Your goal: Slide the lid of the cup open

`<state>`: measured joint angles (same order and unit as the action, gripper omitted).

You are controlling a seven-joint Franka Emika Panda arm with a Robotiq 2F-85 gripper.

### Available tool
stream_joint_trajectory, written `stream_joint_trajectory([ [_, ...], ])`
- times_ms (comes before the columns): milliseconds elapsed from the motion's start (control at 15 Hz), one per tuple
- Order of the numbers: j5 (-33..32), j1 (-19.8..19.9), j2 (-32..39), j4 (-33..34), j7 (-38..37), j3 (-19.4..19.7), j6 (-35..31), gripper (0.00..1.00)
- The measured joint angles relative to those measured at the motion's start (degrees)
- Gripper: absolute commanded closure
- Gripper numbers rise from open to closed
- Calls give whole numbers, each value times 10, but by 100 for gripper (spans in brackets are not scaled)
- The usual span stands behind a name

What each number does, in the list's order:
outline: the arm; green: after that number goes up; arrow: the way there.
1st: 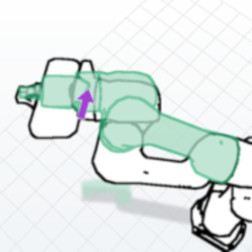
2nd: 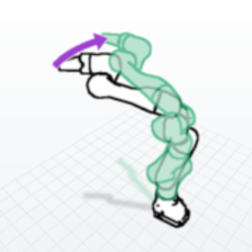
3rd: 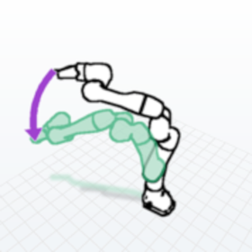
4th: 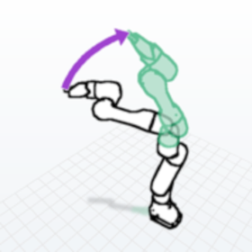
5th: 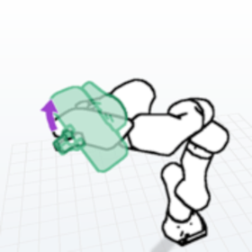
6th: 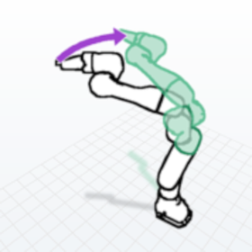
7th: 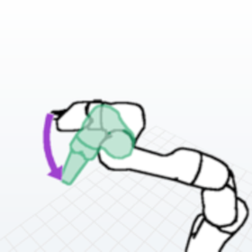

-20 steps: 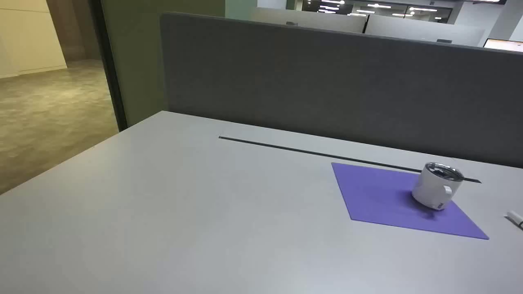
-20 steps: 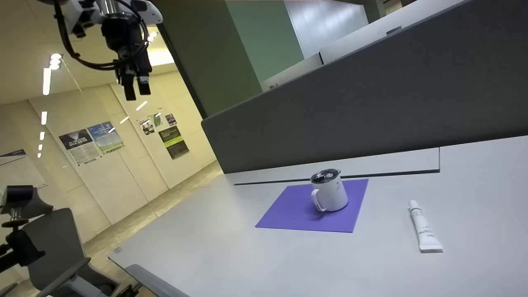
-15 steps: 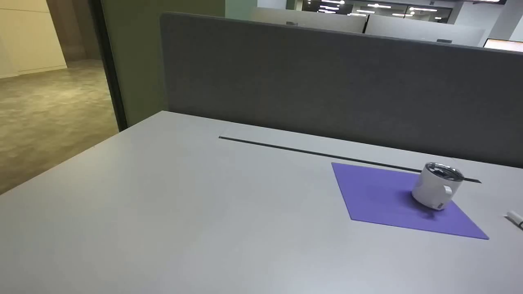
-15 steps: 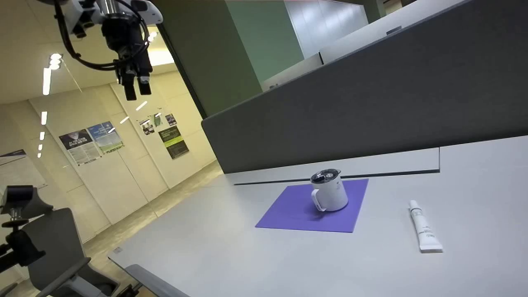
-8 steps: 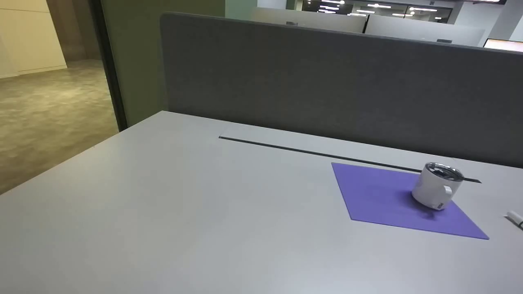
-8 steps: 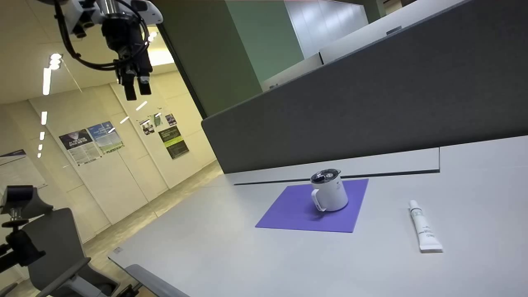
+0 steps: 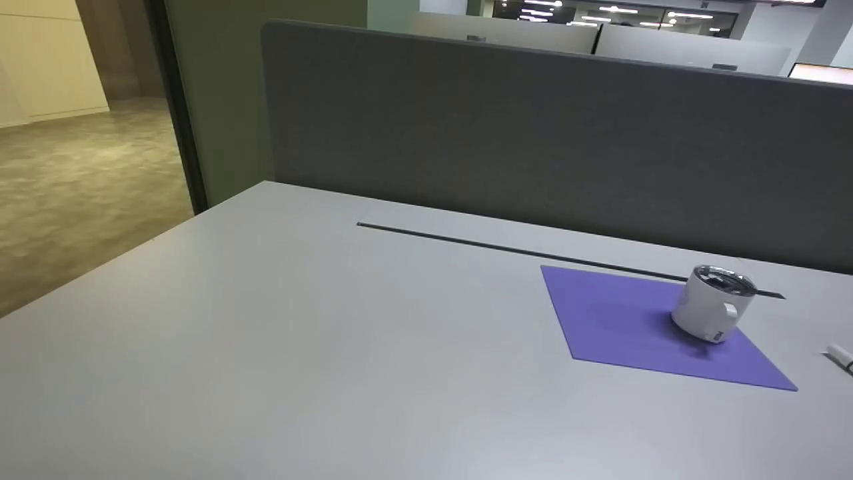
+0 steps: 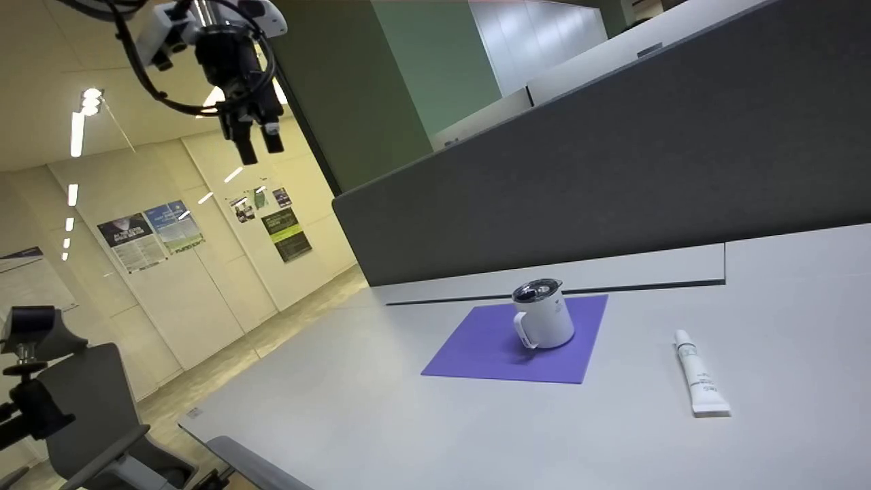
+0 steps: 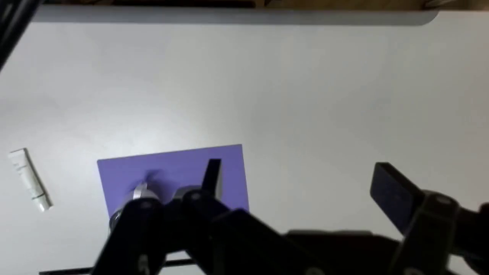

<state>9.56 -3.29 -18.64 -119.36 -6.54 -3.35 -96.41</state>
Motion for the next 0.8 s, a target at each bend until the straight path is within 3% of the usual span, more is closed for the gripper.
stream_joint_trajectory([
  [133,-23,11,35,2,10,2,-68,33],
  [400,-69,30,122,20,48,15,-156,63],
  [733,-142,47,219,77,144,36,-123,97],
  [800,-151,50,234,91,166,40,-106,99],
])
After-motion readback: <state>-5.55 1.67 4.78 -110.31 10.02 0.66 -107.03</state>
